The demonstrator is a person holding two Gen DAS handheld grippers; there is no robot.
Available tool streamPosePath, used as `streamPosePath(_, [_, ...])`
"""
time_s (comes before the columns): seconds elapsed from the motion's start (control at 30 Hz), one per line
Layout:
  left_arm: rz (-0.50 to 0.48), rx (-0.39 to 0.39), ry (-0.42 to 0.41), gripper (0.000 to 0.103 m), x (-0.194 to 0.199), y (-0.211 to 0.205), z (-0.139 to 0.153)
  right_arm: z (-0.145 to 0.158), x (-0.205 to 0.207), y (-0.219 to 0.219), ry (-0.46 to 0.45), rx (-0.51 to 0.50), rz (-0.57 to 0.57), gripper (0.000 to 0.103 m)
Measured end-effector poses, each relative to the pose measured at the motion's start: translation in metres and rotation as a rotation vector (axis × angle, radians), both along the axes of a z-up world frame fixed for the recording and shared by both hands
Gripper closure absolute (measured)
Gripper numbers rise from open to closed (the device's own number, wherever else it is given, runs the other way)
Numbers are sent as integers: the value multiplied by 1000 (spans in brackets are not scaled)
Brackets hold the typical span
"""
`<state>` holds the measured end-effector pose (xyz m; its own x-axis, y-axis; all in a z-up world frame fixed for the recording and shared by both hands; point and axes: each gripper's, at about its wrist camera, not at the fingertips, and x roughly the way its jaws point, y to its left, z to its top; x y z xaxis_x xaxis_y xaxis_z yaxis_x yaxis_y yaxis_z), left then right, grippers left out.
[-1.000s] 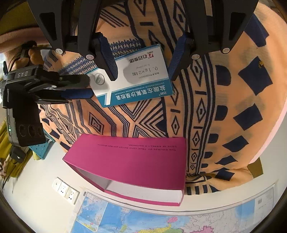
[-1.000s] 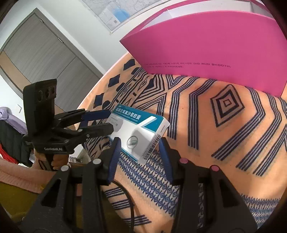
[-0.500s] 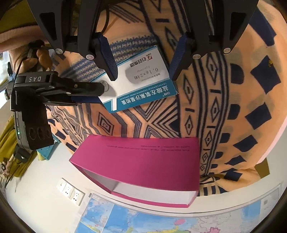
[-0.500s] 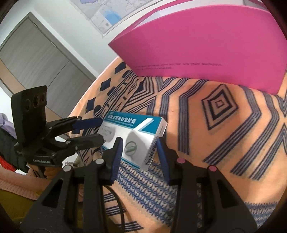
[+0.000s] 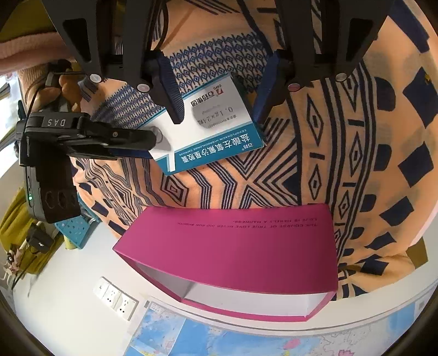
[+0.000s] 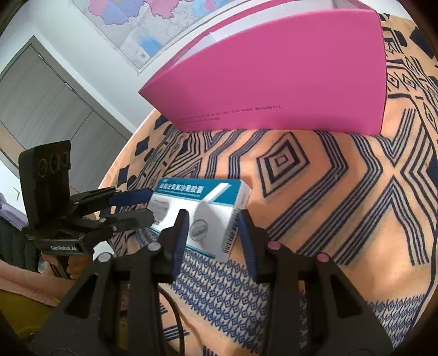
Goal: Organize rigid objects
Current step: 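Lift the medicine box with the right gripper toward the magenta box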
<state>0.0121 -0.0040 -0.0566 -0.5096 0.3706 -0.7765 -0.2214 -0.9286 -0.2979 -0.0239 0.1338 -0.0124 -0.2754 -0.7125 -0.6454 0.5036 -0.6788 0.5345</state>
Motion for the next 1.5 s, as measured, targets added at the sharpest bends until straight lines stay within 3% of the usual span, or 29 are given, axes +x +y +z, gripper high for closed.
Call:
streamPosePath(0.47, [-22,11,2,50,2,9,3,2,1,-1,23,18,-18,63])
streamPosePath(1.5, [-94,12,204,50,-30,39,71,66,-4,33,191,5,-139,63])
